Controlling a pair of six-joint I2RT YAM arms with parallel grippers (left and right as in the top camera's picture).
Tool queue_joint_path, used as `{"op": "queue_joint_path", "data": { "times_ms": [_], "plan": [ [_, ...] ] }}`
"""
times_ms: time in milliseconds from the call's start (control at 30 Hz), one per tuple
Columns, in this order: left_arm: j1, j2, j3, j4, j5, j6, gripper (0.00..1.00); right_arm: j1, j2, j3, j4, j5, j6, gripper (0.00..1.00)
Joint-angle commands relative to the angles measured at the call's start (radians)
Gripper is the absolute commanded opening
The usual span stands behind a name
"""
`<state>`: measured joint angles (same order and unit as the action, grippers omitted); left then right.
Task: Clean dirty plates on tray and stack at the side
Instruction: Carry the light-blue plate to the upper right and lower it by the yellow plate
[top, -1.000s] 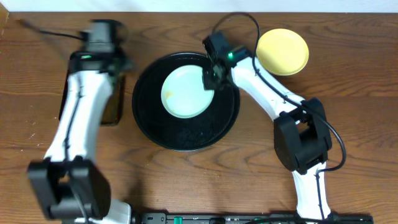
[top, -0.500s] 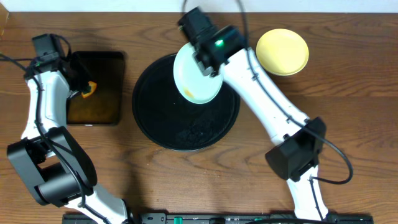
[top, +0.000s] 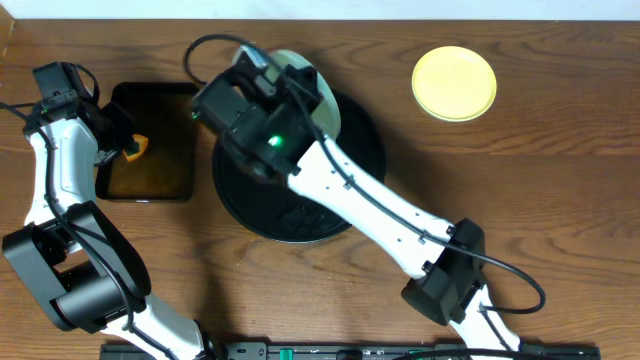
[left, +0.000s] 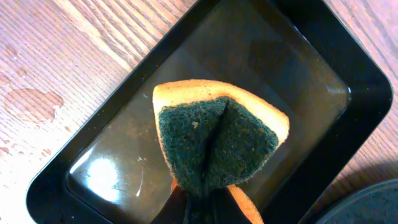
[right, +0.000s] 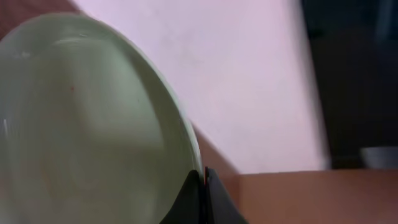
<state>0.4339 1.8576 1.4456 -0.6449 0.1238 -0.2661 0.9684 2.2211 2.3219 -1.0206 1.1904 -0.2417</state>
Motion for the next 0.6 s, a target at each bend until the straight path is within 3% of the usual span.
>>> {"op": "queue_joint_path", "data": {
  "times_ms": [0,167,267,333,433,567],
  "plan": [
    [0.002,0.012,-0.002,-0.001,0.008,0.011,0.07,0.033,0.001,0.022,0.071,0.206,-0.184,0.01],
    [0.002,0.012,-0.002,-0.001,0.008,0.011,0.08,0.061,0.001,0.022,0.235,0.246,-0.417,0.01],
    [0.002,0.012,-0.002,-0.002,0.008,0.011,0.07,0.063,0.001,0.022,0.324,0.272,-0.473,0.01],
    [0.002,0.012,-0.002,-0.002,0.008,0.011,0.08,0.057,0.001,0.022,0.331,0.254,-0.409,0.01],
    [0.002,0.012,-0.002,-0.005,0.008,0.011,0.07,0.018,0.001,0.021,0.185,0.13,-0.133,0.01],
    [0.002,0.012,-0.002,-0.005,0.008,0.01,0.08,-0.077,0.001,0.021,-0.119,-0.349,0.21,0.01]
  ]
}}
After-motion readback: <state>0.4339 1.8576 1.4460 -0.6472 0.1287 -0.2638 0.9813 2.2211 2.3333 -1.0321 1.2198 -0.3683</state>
